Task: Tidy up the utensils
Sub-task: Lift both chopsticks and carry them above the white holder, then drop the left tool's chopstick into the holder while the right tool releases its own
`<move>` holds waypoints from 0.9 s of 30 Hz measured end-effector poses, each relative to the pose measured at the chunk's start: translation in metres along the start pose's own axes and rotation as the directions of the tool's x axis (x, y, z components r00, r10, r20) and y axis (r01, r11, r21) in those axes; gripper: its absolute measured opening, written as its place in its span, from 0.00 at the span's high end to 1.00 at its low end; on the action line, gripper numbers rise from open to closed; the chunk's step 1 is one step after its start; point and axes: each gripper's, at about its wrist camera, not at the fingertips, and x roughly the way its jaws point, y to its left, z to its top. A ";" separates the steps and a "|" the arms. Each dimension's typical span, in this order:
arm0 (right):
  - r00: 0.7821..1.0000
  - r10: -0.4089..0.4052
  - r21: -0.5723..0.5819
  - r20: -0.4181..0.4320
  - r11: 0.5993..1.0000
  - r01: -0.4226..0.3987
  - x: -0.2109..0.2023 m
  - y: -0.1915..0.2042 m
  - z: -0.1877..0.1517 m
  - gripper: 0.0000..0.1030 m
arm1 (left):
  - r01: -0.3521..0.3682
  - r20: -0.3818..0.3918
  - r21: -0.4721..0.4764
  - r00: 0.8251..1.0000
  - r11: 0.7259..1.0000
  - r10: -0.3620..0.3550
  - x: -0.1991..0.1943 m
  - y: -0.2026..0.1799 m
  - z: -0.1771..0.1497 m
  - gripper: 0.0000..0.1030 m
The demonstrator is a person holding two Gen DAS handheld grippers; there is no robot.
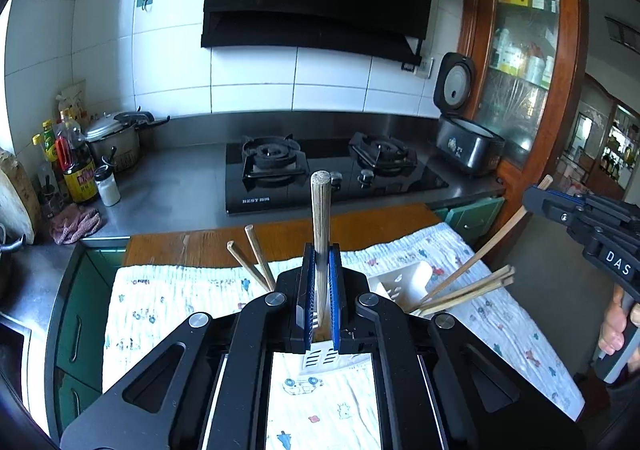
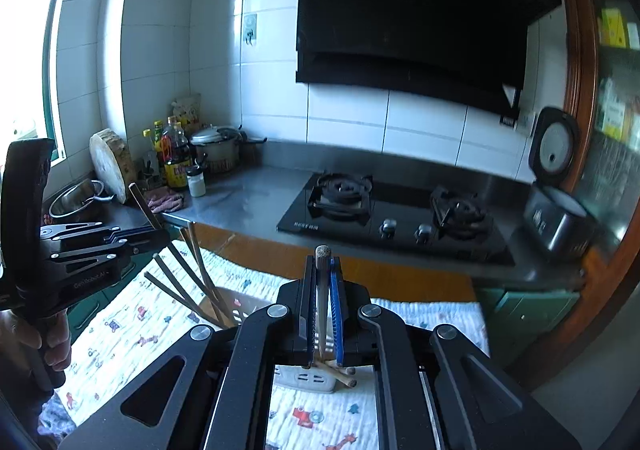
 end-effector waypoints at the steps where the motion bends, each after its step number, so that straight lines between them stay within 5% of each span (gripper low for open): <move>1: 1.000 0.003 0.007 -0.008 1.000 -0.003 0.003 -0.001 -0.002 0.94 | 0.001 -0.007 -0.003 1.000 1.000 -0.001 0.003 0.001 -0.001 0.95; 27: 0.995 -0.005 0.031 -0.105 0.999 0.008 0.037 -0.002 -0.024 0.92 | 0.012 -0.096 -0.004 0.995 1.000 -0.012 0.034 0.004 -0.017 0.94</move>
